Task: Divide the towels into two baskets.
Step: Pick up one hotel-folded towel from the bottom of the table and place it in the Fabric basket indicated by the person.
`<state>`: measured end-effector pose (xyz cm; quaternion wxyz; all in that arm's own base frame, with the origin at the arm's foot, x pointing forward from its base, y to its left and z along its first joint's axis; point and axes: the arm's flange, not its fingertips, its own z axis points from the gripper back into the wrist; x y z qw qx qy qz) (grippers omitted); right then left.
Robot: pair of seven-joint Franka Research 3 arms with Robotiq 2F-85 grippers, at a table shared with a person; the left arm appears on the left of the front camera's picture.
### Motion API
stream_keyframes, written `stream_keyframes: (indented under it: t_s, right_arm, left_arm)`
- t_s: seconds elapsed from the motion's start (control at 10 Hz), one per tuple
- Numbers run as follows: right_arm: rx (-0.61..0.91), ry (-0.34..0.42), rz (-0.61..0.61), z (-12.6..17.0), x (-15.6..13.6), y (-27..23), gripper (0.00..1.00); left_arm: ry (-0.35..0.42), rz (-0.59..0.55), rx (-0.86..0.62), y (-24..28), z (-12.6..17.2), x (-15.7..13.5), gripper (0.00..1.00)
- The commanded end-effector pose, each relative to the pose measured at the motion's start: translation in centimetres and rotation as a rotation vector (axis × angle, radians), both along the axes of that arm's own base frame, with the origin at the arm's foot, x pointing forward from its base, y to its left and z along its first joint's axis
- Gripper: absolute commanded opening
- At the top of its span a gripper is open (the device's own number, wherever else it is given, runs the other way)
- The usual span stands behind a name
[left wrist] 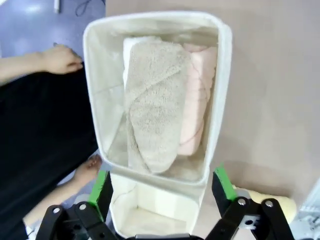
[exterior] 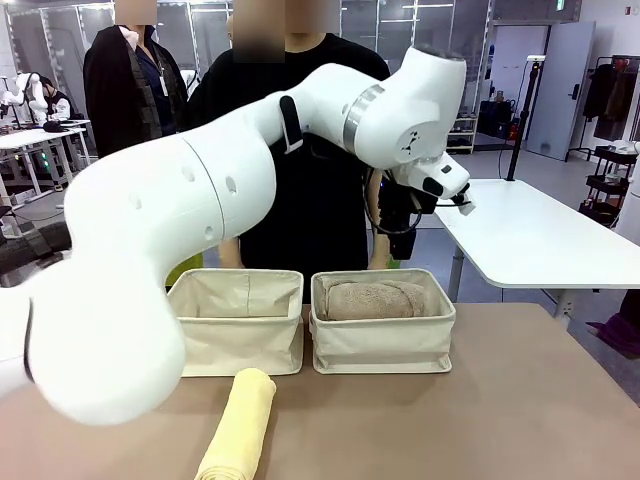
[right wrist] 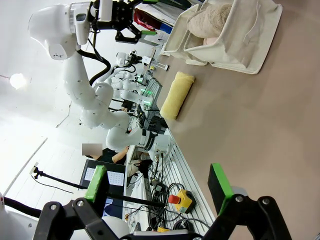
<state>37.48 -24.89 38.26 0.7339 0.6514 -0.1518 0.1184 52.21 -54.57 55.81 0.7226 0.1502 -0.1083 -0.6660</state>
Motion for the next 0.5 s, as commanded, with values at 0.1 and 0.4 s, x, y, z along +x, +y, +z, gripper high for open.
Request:
stream_keyframes:
  t_s: [0.1, 0.4]
  right_arm:
    - [0.001, -0.007, -0.004, 0.3, -0.2, 0.2, 1.00]
    - [0.001, -0.007, -0.004, 0.3, -0.2, 0.2, 1.00]
  left_arm:
    - [-0.039, 0.285, 0.143, 9.3, -0.3, -5.5, 1.00]
    - [-0.051, 0.477, 0.227, 15.5, 0.8, -7.9, 1.00]
